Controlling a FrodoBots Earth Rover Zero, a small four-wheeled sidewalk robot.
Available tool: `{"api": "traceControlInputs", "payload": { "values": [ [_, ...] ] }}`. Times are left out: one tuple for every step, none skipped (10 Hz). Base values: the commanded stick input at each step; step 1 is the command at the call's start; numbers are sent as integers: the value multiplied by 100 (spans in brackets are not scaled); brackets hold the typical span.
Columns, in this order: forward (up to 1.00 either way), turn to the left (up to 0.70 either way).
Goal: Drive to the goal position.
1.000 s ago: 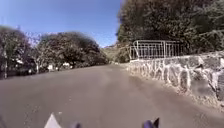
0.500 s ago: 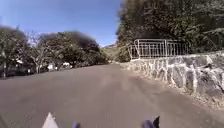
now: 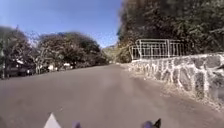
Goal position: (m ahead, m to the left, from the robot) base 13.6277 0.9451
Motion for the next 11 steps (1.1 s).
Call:
{"api": "traceControlInputs", "payload": {
  "values": [
    [50,0],
    [50,0],
    [50,0],
    [50,0],
    [50,0],
    [50,0],
    [50,0],
    [50,0],
    [50,0],
    [50,0],
    [50,0]
  ]
}}
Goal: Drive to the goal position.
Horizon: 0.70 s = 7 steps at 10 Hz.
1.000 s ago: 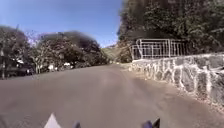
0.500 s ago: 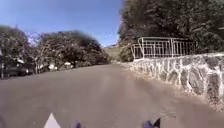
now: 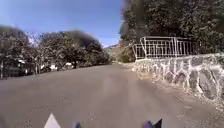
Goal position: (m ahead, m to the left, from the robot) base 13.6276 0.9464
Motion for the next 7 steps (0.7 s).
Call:
{"api": "traceControlInputs", "payload": {
  "values": [
    [50,0],
    [50,0],
    [50,0],
    [50,0],
    [50,0],
    [50,0],
    [50,0]
  ]
}}
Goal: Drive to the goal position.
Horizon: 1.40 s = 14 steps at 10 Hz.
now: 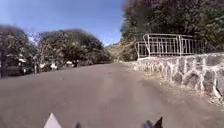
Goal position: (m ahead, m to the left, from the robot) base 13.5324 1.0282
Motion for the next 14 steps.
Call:
{"api": "traceControlInputs", "payload": {
  "values": [
    [50,0],
    [50,0],
    [50,0],
    [50,0],
    [50,0],
    [50,0],
    [50,0],
    [50,0],
    [50,0],
    [50,0],
    [50,0],
    [50,-50],
    [50,-50],
    [50,-50]
  ]
}}
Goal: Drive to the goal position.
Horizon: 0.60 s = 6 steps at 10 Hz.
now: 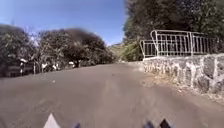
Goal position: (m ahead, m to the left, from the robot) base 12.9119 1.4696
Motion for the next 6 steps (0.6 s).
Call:
{"api": "traceControlInputs", "payload": {
  "values": [
    [50,-50],
    [50,-50],
    [50,-41],
    [50,-21],
    [50,-1],
    [50,0]
  ]
}}
